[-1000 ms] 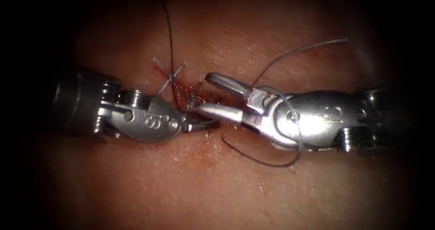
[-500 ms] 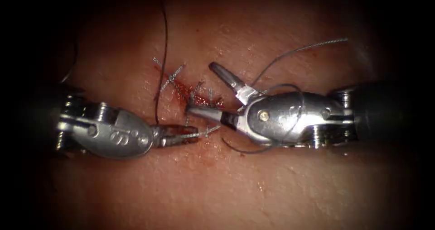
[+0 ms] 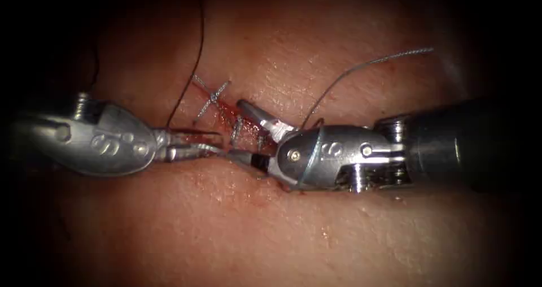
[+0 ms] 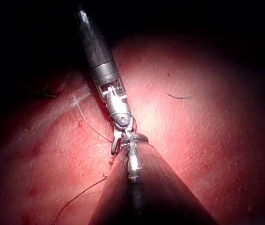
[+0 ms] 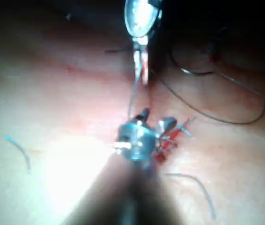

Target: Wound Closure

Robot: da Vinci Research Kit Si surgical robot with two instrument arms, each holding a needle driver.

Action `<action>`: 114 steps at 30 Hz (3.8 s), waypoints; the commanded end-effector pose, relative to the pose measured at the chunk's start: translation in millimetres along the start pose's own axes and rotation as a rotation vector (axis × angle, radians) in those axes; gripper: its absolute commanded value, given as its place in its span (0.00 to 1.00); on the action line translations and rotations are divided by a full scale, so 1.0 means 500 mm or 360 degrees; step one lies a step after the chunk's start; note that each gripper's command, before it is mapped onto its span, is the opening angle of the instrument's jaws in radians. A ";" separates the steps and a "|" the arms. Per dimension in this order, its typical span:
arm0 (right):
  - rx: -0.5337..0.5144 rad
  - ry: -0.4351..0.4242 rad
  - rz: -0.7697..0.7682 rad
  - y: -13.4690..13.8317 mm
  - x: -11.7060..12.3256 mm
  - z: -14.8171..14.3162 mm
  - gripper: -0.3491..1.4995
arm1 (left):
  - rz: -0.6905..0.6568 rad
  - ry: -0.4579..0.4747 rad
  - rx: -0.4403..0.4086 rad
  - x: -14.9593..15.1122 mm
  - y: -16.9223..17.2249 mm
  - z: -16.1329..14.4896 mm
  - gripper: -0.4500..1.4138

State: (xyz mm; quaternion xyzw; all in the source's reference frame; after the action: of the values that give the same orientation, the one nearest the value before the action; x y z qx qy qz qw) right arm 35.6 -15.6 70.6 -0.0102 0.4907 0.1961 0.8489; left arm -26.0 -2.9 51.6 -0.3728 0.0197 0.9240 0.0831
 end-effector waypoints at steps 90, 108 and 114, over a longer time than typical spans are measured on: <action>-0.0825 0.0647 0.1122 0.0118 -0.0160 -0.0188 0.57 | 0.0246 0.0104 -0.0079 0.0002 0.0030 0.0304 0.00; -0.0861 0.0693 0.1186 0.0159 -0.0147 -0.0166 0.59 | 0.0257 0.0105 -0.0077 -0.0009 0.0032 0.0312 0.00; -0.0887 0.0703 0.1190 0.0174 -0.0146 -0.0160 0.58 | 0.0258 0.0106 -0.0078 -0.0009 0.0032 0.0311 0.00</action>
State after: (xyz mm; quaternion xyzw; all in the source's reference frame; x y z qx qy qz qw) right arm 22.1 -10.9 73.5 -0.1028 0.5585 0.6018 0.5616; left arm -36.0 -2.8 62.6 -0.4017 0.0302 0.9153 -0.0014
